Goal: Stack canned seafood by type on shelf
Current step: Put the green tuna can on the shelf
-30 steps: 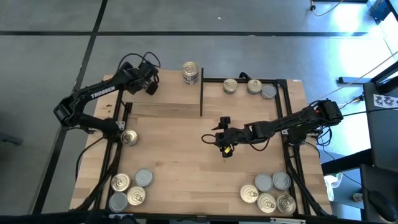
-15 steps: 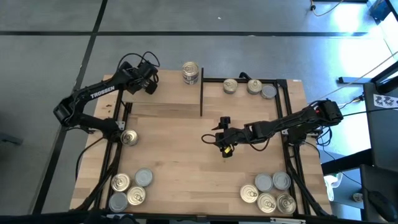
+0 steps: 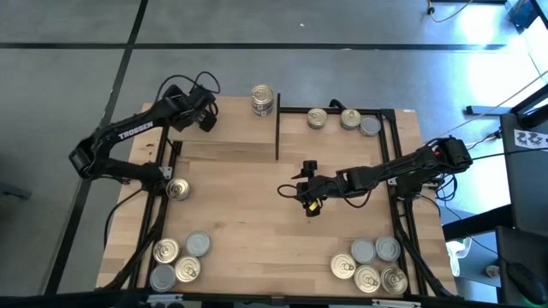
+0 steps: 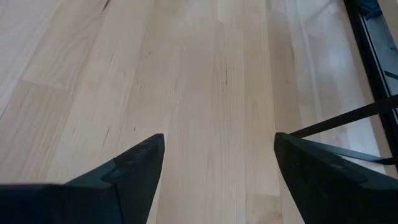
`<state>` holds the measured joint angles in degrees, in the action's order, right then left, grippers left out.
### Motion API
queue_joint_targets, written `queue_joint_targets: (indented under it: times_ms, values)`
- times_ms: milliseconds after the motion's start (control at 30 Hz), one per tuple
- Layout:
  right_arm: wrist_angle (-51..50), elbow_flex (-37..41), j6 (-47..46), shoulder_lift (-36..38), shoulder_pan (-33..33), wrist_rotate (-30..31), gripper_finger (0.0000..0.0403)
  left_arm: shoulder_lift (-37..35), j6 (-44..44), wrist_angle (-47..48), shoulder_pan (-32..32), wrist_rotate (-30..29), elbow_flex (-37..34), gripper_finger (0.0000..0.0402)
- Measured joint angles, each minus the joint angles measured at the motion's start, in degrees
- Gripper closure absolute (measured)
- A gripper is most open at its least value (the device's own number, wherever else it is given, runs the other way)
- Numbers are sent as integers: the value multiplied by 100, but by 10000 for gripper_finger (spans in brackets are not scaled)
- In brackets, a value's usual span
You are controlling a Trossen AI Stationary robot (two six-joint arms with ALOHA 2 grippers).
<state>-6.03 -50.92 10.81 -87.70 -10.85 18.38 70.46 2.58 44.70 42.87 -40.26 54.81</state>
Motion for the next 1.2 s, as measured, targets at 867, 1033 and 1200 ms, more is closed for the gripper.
queue_joint_targets:
  times_ms: [867,1033,1200]
  values:
    - [-2,-2,-11,2,0,-1,98,-47,-291,-531,-53,555,0,153]
    - [-4,-2,-17,2,0,-1,98,-46,-241,-474,166,555,0,153]
    - [-4,-2,-21,2,0,-2,98,-46,-103,-425,361,524,0,153]
